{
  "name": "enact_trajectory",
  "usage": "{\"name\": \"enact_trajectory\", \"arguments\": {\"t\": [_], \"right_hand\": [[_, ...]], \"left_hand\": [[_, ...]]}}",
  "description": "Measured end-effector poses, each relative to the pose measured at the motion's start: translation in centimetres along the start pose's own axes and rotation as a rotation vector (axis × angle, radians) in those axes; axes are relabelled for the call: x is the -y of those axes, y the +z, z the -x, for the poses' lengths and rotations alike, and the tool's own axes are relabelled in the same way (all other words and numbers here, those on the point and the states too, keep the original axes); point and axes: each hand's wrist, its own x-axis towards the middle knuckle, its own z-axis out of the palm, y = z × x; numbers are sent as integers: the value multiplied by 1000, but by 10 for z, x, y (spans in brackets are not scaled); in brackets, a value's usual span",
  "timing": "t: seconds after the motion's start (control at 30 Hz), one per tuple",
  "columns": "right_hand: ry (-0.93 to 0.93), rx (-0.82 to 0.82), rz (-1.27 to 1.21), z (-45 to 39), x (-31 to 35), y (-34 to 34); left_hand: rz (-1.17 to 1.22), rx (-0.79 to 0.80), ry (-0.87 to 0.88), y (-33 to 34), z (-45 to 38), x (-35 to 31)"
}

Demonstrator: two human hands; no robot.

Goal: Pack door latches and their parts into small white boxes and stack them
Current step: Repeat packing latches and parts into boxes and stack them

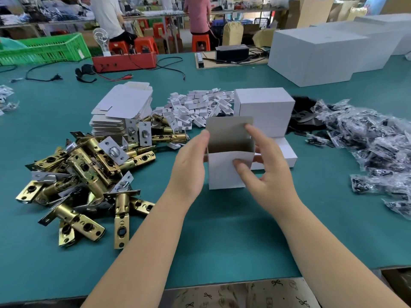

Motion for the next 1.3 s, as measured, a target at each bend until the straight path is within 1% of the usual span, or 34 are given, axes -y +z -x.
{"name": "enact_trajectory", "arguments": {"t": [0.07, 0.17, 0.23, 0.3, 0.4, 0.47, 0.53, 0.63, 0.7, 0.8, 0.93, 1.07, 1.17, 1.23, 1.3], "right_hand": [[37, -20, -27, -1, -2, 0], [103, -52, -78, -1, -3, -1], [138, -60, -108, -1, -3, 0], [195, -91, -147, -2, -3, -1], [259, -92, -94, -3, -5, -2], [260, -21, -14, -2, -7, 0], [231, 27, 56, 0, -7, 2], [216, -14, 90, -1, -5, 1], [237, -65, 45, -2, -2, 0], [290, -65, -61, -2, 3, 2], [240, -35, -127, 0, 2, 5], [193, 48, -161, -1, 0, 6], [127, 76, -126, -1, -1, 7], [140, 69, -131, -1, -1, 7], [155, 59, -106, 0, -3, 7]], "left_hand": [[8, -46, -25, 0, -2, -2], [-47, -39, 17, -1, -3, 0], [-16, -63, -28, -2, -4, 1], [37, -48, -90, -5, -8, 0], [71, -50, -115, -6, -12, 3], [10, -115, -44, -4, -9, 5], [-161, -153, 94, 1, -5, 9], [-297, -264, 232, 9, 1, 12], [-333, -298, 276, 10, 1, 12], [-347, -242, 300, 7, 2, 7], [-312, -153, 318, 0, 4, 2], [-305, -103, 285, -5, 0, 4], [-474, -29, 255, -6, -2, 8], [-591, 23, 232, -6, -2, 8], [-640, 41, 225, -9, -3, 8]]}}
